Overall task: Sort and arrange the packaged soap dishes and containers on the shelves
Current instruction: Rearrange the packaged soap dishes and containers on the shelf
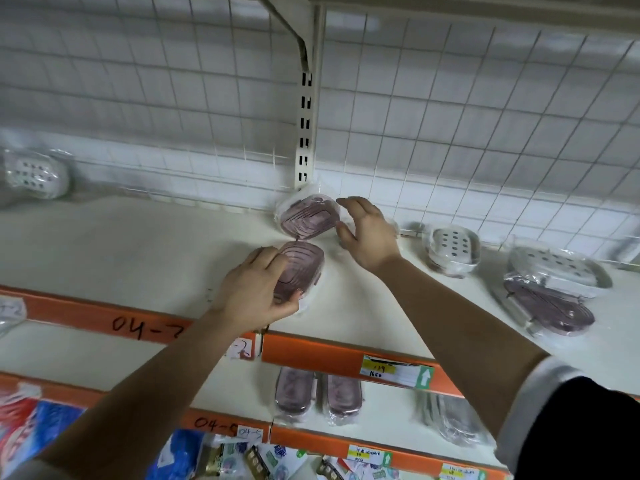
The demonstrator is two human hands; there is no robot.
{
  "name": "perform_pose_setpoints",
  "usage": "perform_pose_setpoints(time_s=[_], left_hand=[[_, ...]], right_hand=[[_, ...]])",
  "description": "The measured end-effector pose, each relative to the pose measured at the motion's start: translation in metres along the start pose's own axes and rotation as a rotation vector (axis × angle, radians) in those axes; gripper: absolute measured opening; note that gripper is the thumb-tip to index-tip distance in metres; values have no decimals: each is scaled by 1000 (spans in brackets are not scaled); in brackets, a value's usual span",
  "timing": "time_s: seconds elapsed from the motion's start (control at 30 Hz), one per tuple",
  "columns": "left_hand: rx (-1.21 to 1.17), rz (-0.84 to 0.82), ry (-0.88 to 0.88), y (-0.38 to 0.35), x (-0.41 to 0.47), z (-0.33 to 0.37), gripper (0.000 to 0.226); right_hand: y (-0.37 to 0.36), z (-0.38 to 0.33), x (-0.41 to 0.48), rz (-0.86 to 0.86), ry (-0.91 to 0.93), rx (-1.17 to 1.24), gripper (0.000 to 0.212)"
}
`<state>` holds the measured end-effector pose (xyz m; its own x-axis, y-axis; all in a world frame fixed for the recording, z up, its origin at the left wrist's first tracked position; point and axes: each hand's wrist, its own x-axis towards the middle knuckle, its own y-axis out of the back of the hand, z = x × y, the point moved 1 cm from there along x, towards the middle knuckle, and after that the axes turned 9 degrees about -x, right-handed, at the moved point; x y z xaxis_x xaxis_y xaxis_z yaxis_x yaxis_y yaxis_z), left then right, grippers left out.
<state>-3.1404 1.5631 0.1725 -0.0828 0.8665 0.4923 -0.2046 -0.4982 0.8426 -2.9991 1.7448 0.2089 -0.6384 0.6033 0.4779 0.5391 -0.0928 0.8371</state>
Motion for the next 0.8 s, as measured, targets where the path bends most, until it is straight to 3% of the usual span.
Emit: perform_pose_setpoints(time_s=[0.27,0.4,0.8], left_hand=[[-86,89,145,-3,-7,-9,47],[-92,99,176,-3,-6,-10,47],[-101,127,180,-7,-6,-15,40]], right_hand=[[-18,-20,37,-129,34,46,65],[-21,-28,43,-43,-30,170,58],[-13,-29,14,123,-65,115,44]])
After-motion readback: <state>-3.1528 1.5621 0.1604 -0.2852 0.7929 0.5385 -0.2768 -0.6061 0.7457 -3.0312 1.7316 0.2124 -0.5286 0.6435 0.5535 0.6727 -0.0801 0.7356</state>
